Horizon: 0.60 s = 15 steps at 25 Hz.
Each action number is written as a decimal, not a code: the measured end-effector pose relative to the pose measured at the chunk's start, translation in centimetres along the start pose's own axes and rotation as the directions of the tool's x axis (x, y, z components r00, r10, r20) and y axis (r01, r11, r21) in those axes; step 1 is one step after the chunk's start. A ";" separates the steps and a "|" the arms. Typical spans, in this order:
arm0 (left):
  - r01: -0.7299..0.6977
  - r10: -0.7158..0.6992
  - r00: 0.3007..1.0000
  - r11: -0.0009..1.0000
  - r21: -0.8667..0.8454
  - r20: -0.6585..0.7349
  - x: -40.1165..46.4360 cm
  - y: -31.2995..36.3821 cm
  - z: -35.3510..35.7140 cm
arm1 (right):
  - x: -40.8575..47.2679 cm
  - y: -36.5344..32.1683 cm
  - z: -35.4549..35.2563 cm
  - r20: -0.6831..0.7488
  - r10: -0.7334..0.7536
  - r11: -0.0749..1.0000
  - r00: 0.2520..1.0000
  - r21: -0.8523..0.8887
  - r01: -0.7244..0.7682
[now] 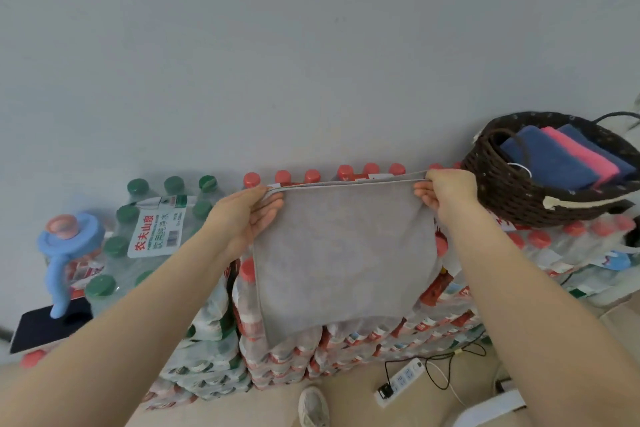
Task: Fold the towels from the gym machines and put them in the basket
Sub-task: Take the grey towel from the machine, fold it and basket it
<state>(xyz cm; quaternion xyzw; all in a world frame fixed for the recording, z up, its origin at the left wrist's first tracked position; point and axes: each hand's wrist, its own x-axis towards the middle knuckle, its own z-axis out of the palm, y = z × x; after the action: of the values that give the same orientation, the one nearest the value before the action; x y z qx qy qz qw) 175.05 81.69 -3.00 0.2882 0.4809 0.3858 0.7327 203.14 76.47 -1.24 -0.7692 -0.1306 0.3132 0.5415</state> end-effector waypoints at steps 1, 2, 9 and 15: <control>0.005 -0.005 1.000 1.000 -0.008 -0.004 1.3 0.3 0.4 | 1.3 -0.4 0.7 0.059 0.044 0.999 0.997 -0.006 -0.044; 0.007 -0.007 1.000 1.000 -0.006 -0.014 2.3 0.5 0.8 | 2.2 -0.6 1.2 0.111 0.064 0.998 0.992 -0.019 -0.063; 0.003 0.013 0.965 0.998 0.059 -0.262 7.6 0.8 1.4 | 8.1 -0.5 4.0 0.289 -0.049 0.866 0.956 -0.465 0.185; -0.003 0.063 0.944 0.983 0.182 -0.325 9.3 1.8 3.0 | 10.0 -0.7 5.6 0.235 -0.287 0.601 0.929 -0.711 0.366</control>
<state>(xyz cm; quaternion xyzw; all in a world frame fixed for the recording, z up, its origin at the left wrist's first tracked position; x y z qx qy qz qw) 179.56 90.38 -4.92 0.2925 0.6244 0.3958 0.6065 207.43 86.37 -5.23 -0.8689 -0.4109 0.1650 0.2211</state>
